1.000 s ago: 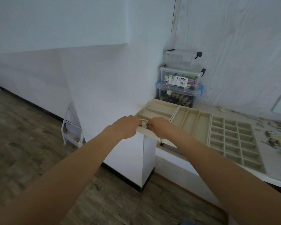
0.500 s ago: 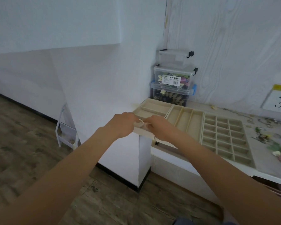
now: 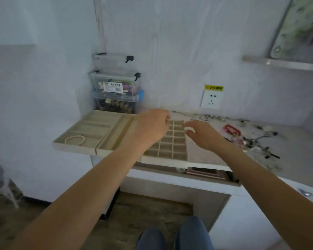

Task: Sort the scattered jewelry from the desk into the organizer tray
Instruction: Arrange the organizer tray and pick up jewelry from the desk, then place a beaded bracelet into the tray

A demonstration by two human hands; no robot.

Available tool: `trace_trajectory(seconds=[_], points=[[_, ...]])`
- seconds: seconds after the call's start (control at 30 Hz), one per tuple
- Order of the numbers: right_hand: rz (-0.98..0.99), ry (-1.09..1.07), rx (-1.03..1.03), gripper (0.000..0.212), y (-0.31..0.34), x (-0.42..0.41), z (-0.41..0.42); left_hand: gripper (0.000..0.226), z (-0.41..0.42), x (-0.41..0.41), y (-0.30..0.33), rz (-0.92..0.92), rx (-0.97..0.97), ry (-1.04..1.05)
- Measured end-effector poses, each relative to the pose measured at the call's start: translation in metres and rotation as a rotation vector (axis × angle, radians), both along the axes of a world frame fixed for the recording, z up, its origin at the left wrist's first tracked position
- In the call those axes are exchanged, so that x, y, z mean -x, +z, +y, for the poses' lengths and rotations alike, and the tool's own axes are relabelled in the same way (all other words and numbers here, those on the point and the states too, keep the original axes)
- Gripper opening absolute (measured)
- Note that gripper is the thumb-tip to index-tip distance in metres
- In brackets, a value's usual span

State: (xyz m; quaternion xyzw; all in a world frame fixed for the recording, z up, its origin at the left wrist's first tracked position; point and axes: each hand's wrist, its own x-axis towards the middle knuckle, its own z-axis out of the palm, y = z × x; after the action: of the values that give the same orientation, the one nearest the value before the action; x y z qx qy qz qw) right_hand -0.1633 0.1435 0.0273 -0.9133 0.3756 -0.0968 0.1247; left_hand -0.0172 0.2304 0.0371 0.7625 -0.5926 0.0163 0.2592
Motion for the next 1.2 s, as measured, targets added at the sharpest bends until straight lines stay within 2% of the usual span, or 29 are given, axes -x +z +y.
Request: trace_trajectory(seconds=[0.2, 0.27, 0.37, 0.5, 0.6, 0.67, 0.7, 0.77, 0.87, 0.9, 1.03, 1.1, 1.2], points=[[0.050, -0.258, -0.033, 0.037, -0.024, 0.060, -0.059, 0.028, -0.078, 0.070, -0.016, 0.051, -0.223, -0.203], [0.035, -0.350, -0.033, 0.034, -0.034, 0.071, -0.073, 0.026, -0.100, 0.086, -0.024, 0.063, -0.287, -0.207], [0.048, -0.479, 0.007, 0.019, -0.045, 0.079, -0.091, 0.026, -0.125, 0.100, -0.033, 0.040, -0.356, -0.148], [0.110, -0.463, 0.006, 0.026, -0.054, 0.083, -0.109, 0.026, -0.146, 0.112, -0.049, -0.036, -0.392, -0.093], [0.159, -0.455, 0.002, 0.034, -0.057, 0.081, -0.113, 0.026, -0.152, 0.120, -0.056, -0.211, -0.347, -0.061], [0.169, -0.449, 0.001, 0.034, -0.057, 0.078, -0.113, 0.028, -0.156, 0.121, -0.058, -0.230, -0.317, -0.044], [0.162, -0.447, -0.002, 0.034, -0.055, 0.077, -0.112, 0.027, -0.156, 0.121, -0.056, -0.182, -0.303, -0.046], [0.100, -0.460, -0.018, 0.029, -0.049, 0.076, -0.109, 0.022, -0.157, 0.118, -0.052, 0.064, -0.231, -0.057], [-0.142, -0.384, -0.039, 0.012, -0.035, 0.078, -0.103, 0.040, -0.150, 0.110, -0.039, 0.454, -0.138, -0.067], [-0.225, -0.323, -0.046, 0.013, -0.030, 0.077, -0.098, 0.039, -0.144, 0.106, -0.034, 0.544, -0.091, -0.069], [-0.570, -0.157, -0.213, 0.007, -0.008, 0.060, -0.070, 0.006, -0.103, 0.083, -0.012, 0.963, 0.164, -0.081], [-0.688, -0.120, -0.334, 0.008, 0.001, 0.043, -0.053, 0.013, -0.078, 0.064, -0.003, 1.024, 0.227, -0.080], [-0.790, -0.043, -0.537, 0.013, 0.013, 0.012, -0.025, 0.026, -0.038, 0.027, 0.007, 0.880, 0.177, -0.034]])
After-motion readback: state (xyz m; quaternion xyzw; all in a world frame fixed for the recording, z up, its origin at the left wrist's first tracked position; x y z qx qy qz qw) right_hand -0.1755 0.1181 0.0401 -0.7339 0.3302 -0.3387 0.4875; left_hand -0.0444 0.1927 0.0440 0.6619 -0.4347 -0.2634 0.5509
